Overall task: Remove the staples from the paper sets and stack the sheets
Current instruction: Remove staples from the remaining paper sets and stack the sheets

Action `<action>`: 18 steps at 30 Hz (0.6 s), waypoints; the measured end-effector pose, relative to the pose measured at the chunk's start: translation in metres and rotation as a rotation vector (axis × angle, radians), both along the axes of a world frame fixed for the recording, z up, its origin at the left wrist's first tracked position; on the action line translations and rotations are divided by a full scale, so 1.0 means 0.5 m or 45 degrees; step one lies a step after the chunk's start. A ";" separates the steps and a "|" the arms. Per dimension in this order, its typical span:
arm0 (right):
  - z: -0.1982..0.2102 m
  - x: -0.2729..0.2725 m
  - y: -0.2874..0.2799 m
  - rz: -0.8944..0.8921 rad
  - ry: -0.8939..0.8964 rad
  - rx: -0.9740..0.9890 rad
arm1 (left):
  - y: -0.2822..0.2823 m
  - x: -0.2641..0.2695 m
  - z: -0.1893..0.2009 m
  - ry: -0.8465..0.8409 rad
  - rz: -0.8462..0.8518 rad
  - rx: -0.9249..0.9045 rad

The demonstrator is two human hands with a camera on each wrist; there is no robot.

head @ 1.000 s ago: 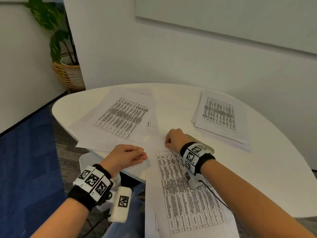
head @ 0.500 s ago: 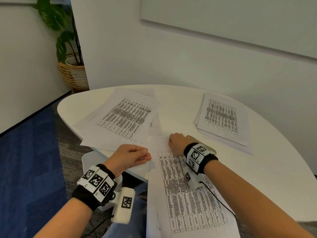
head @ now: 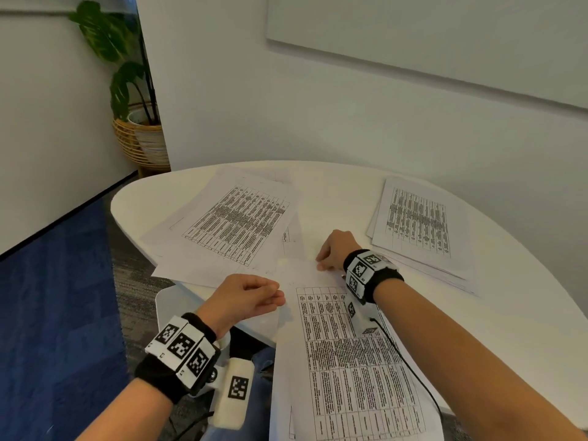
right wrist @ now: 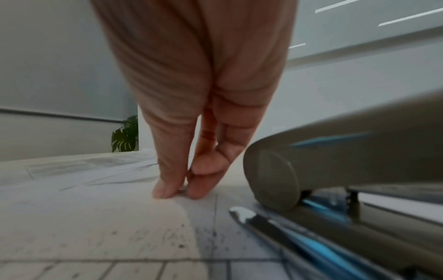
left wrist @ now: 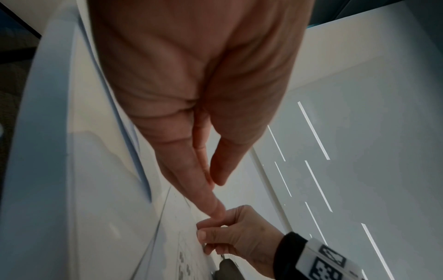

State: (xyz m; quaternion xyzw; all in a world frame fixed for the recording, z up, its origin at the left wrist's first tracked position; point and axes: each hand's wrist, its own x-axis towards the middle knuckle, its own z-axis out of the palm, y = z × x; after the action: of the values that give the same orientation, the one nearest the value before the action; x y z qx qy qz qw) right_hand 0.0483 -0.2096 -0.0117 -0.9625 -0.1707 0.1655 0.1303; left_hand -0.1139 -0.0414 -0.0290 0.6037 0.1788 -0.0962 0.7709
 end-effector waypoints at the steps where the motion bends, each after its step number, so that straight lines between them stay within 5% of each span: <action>1: -0.002 0.006 0.003 -0.011 -0.006 0.011 | 0.000 0.000 -0.001 -0.002 -0.002 0.014; 14: -0.031 0.031 0.015 0.043 0.062 -0.096 | -0.007 0.009 -0.018 0.016 -0.030 0.031; 18: -0.014 0.033 -0.001 -0.030 0.069 0.107 | -0.005 0.009 -0.018 0.002 -0.019 0.024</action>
State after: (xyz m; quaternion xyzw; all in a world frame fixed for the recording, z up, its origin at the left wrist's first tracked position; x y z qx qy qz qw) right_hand 0.0650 -0.2101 -0.0186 -0.9533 -0.1624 0.1828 0.1772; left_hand -0.1093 -0.0441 -0.0381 0.6122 0.1757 -0.1008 0.7643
